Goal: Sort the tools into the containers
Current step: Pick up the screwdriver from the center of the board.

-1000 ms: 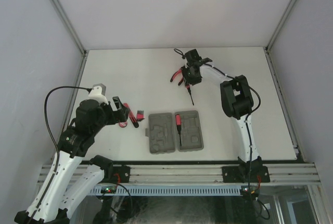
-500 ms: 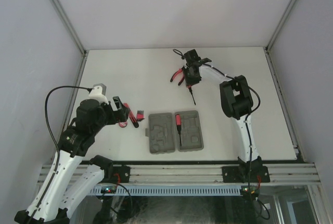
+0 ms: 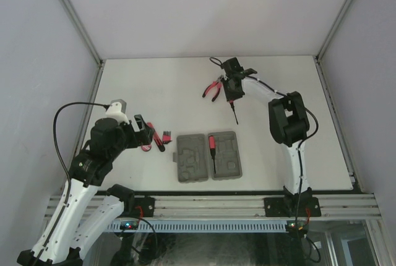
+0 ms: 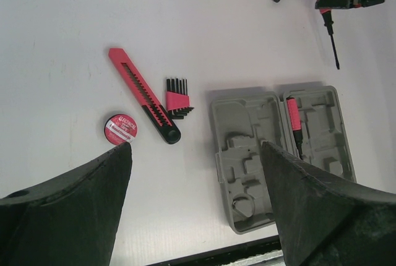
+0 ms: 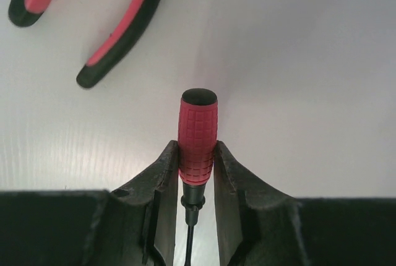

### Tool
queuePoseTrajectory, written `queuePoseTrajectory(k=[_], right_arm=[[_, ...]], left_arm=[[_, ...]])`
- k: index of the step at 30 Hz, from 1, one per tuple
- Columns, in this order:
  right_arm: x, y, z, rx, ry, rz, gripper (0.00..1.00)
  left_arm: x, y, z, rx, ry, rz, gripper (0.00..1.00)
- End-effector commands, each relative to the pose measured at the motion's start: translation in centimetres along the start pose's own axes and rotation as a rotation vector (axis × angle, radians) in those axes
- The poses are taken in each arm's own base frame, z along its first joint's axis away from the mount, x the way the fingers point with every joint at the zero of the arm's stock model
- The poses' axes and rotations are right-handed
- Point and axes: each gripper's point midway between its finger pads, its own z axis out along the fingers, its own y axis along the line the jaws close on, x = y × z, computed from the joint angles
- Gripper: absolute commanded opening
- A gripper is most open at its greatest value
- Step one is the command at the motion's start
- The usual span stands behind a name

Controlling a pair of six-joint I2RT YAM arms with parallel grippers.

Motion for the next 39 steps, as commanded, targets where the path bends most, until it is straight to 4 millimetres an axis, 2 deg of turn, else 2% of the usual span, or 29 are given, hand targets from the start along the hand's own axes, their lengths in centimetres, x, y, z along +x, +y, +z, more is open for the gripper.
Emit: queuePoseTrajectory(k=[1, 7, 12, 16, 22, 25, 29, 34, 39], right_arm=[[-3.9, -1.1, -6.1, 0.039, -0.189, 0.021, 0.04], [-3.2, -1.1, -10.1, 0.027, -0.295, 0.072, 0.03], [-1.3, -0.3, -14.3, -0.012, -0.366, 0.101, 0.02], [0.3, 1.5, -17.2, -0.082, -0.412, 0.113, 0.02], [3.2, 5.8, -21.2, -0.332, -0.487, 0.141, 0.02], [4.9, 7.1, -22.3, -0.379, -0.491, 0.146, 0.02], [7.0, 9.7, -23.5, -0.478, -0.493, 0.166, 0.01], [9.9, 12.5, -23.2, -0.56, -0.459, 0.197, 0.01], [11.4, 15.0, -23.4, -0.639, -0.452, 0.25, 0.0]], left_arm=[[-0.5, -0.9, 0.1, 0.054, -0.036, 0.017, 0.89], [-0.5, -1.1, -0.1, 0.07, -0.038, 0.017, 0.89], [-0.8, -1.1, -0.2, 0.065, -0.046, 0.018, 0.89], [-1.0, -0.9, -0.1, 0.05, -0.049, 0.018, 0.89], [-0.9, -1.3, 0.1, 0.048, -0.031, 0.009, 0.9], [-0.7, -2.0, 0.3, 0.059, -0.022, 0.003, 0.9], [0.0, -4.0, 0.4, 0.114, -0.011, 0.014, 0.9], [0.5, -6.5, 0.4, 0.205, -0.017, 0.009, 0.89], [0.6, -8.3, 0.3, 0.273, -0.034, -0.009, 0.89]])
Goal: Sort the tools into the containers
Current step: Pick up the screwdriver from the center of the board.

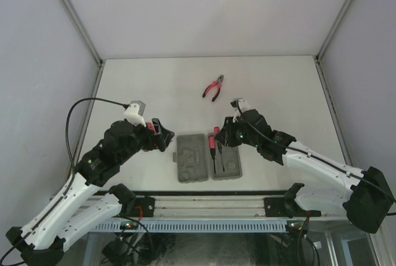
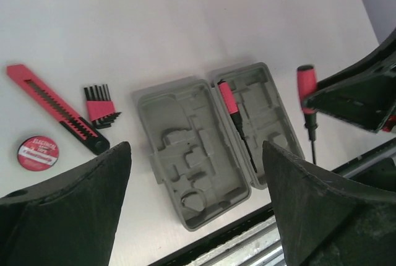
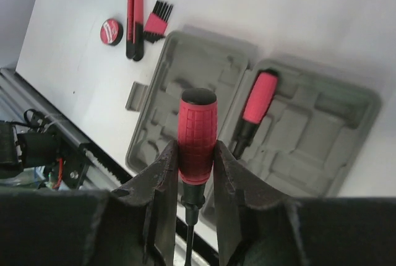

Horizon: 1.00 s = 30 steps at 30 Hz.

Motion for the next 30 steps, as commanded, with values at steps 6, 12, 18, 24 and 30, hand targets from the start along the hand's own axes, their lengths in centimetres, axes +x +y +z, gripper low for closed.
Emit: queuePoseTrajectory(k=[6, 12, 18, 24, 30], right_arm=[[-0.7, 5.1, 0.1, -0.122, -0.121, 0.063, 0.0], [0.5, 7.6, 0.2, -0.248, -0.172, -0.013, 0.01], [-0.6, 9.7, -0.4, -0.316, -0.262, -0.049, 0.0], [-2.9, 9.5, -1.1, -0.27, -0.364, 0.074, 0.0], [-6.2, 9.8, -3.1, -0.277, -0.479, 0.178, 0.0]], left_arm=[[-0.5, -2.5, 1.2, 0.095, -0.063, -0.1, 0.89], [-1.9, -4.6, 1.3, 0.183, -0.097, -0.205, 0.9], [-2.0, -5.3, 1.3, 0.201, -0.089, -0.194, 0.89], [-0.4, -6.1, 1.3, 0.263, -0.061, -0.17, 0.86], [1.1, -7.9, 0.7, 0.351, -0.027, -0.105, 0.84]])
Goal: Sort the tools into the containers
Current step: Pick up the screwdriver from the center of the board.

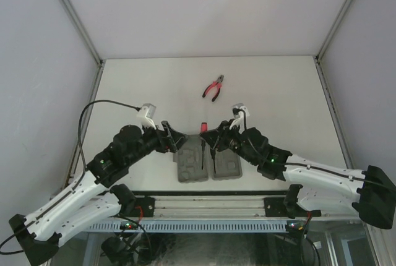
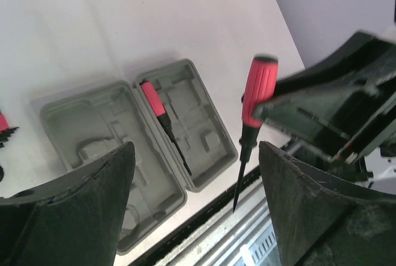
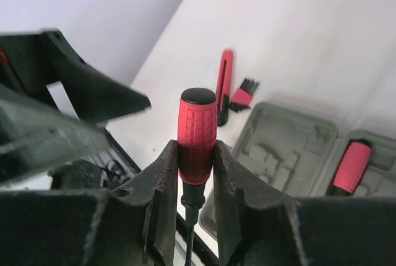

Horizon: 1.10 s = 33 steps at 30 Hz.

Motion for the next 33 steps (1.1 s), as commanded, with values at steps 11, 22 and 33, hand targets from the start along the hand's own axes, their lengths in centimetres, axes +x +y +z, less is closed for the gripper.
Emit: queuePoseTrajectory(k=[11, 22, 33], right_arm=[[-8.5, 4.1, -0.8, -0.137, -0.222, 0.229, 0.0], [-8.9, 4.1, -0.6, -0.172, -0.2, 0.3, 0.0], [-8.5, 3.6, -0.3, -0.178, -0.159, 0.334, 0.0]], left_arm=[[4.0, -4.8, 0.3, 0.229, 0.096, 0.118, 0.77], [6.3, -5.3, 1.1, 0.261, 0.159, 0.125, 0.52], [6.0, -5.9, 1.1, 0.273, 0.167, 0.142, 0.13]])
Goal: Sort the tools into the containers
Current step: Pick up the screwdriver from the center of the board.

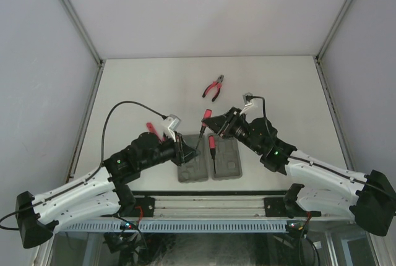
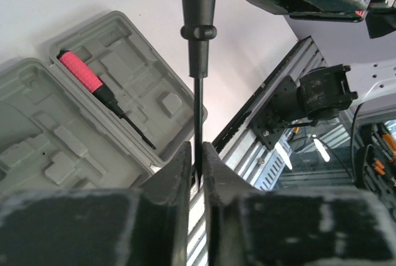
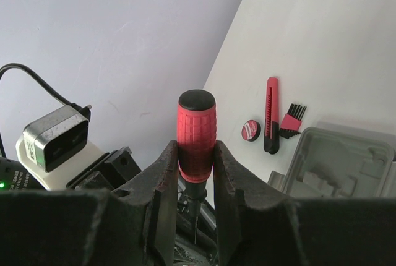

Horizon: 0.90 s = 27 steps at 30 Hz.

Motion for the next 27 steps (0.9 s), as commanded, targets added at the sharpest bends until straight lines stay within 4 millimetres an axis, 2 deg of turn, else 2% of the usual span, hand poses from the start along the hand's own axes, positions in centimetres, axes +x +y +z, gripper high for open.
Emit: queuePoseTrajectory(k=[1, 3, 11, 12, 16, 21, 22, 24, 27], right_arm=[[-1.8, 3.3, -0.1, -0.097, -0.035, 0.035, 0.0], [-1.8, 3.2, -0.1, -0.094, -0.035, 0.034, 0.0], [-1.8, 1.5, -0.2, -0.033, -0.025, 0.004, 0.0], [-1.7, 1.4, -0.3, -0.031, -0.017, 0.001, 0.03], [-1.4, 1.2, -0.4, -0.039, 0.013, -0.004, 0.31], [-1.5, 0.3, -1.0, -0.018, 0.045, -0.02, 0.47], [-1.5, -0.1, -1.2, -0.001, 0.047, -0.03, 0.55], [-1.6, -1.1, -1.7, 0.04, 0.048, -0.062, 0.64], [-2.1, -2.5, -2.8, 0.107, 0.031, -0.127, 0.68]], left_arm=[[-1.1, -1.1, -0.1, 0.037, -0.027, 0.026, 0.09], [-1.1, -1.1, -0.1, 0.034, -0.023, 0.026, 0.01], [-1.0, -1.0, -0.3, 0.027, -0.018, 0.04, 0.0], [-1.0, -1.0, -0.4, 0.027, -0.017, 0.044, 0.0], [-1.1, -0.9, -0.7, 0.023, -0.02, 0.054, 0.0], [-1.2, -0.7, -0.8, 0.014, -0.023, 0.057, 0.0], [-1.1, -0.6, -0.8, 0.01, -0.023, 0.056, 0.0], [-1.0, -0.3, -0.8, -0.006, -0.02, 0.05, 0.0], [-0.8, 0.1, -0.9, -0.032, -0.007, 0.046, 0.0]])
